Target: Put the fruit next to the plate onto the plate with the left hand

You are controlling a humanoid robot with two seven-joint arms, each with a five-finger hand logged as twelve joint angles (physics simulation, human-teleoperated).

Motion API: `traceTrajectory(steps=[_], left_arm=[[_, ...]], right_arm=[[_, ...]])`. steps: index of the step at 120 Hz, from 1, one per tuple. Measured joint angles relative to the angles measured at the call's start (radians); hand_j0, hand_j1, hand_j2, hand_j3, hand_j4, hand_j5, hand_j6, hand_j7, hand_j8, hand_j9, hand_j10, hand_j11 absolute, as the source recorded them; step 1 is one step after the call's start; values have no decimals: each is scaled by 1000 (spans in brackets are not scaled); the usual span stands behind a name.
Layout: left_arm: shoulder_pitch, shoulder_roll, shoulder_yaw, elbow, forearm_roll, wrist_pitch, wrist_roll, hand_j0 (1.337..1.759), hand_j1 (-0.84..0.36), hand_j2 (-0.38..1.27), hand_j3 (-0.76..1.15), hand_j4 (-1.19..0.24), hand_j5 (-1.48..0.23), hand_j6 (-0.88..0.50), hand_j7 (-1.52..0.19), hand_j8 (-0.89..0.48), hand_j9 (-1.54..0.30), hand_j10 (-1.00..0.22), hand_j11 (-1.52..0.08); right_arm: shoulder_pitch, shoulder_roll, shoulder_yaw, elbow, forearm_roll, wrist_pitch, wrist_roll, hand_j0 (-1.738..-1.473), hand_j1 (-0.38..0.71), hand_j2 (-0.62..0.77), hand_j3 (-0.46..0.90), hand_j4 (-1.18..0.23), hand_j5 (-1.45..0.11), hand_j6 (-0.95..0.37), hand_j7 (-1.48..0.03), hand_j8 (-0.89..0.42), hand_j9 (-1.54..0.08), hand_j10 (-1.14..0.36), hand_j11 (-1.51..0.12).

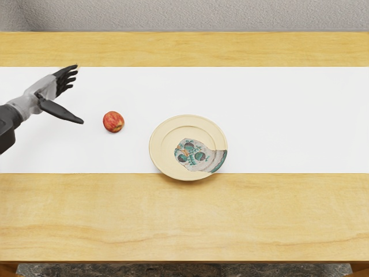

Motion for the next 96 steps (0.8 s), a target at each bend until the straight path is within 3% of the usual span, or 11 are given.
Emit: traceTrajectory(steps=[22, 33, 46, 63, 68, 72, 77, 96], left_arm=[[0, 0, 5, 0, -1, 0, 0, 1658, 325, 10, 0, -27, -30, -27, -30, -26, -30, -24, -30], [-149, 3, 170, 2, 5, 0, 0, 1658, 327, 8, 0, -24, -27, -25, -27, -23, -27, -22, -26], [-273, -15, 395, -10, 18, 1, 0, 1658, 330, 7, 0, -23, -24, -23, -24, -22, -24, -21, -24], [-482, 81, 510, -217, 159, 1, 0, 1658, 331, 6, 0, -21, -23, -21, -22, -21, -22, -19, -22], [-485, 74, 525, -266, 204, 1, 0, 1658, 330, 5, 0, -20, -22, -20, -22, -19, -22, -18, -22], [-487, 10, 557, -280, 233, 1, 0, 1658, 331, 6, 0, -20, -22, -20, -22, -20, -22, -19, -22], [-487, -46, 607, -273, 258, -9, 0, 1658, 331, 5, 0, -20, -22, -21, -22, -20, -21, -19, -21], [-548, -87, 720, -244, 301, -86, 0, 1658, 331, 5, 0, -20, -21, -21, -21, -20, -21, -19, -21]], right_arm=[[-2, 0, 0, -6, 0, 0, 0, -1658, -349, 0, 0, 0, 0, 0, 0, 0, 0, 0, 0], [-3, 0, 0, -8, -1, 0, 0, -1658, -349, 0, 0, 0, 0, 0, 0, 0, 0, 0, 0], [-4, 0, -1, -9, -1, 0, 0, -1658, -349, 0, 0, 0, 0, 0, 0, 0, 0, 0, 0], [-4, 0, -1, -10, -1, 0, 0, -1658, -349, 0, 0, 0, 0, 0, 0, 0, 0, 0, 0], [-4, 0, -1, -10, -1, 0, 0, -1658, -349, 0, 0, 0, 0, 0, 0, 0, 0, 0, 0], [-4, 0, -1, -10, -1, 0, 0, -1658, -349, 0, 0, 0, 0, 0, 0, 0, 0, 0, 0], [-4, 0, -1, -10, -1, 0, 0, -1658, -349, 0, 0, 0, 0, -1, 0, 0, 0, 0, 0], [-4, 0, -1, -10, -1, 0, 0, -1658, -349, 0, 0, 0, 0, -1, 0, 0, 0, 0, 0]])
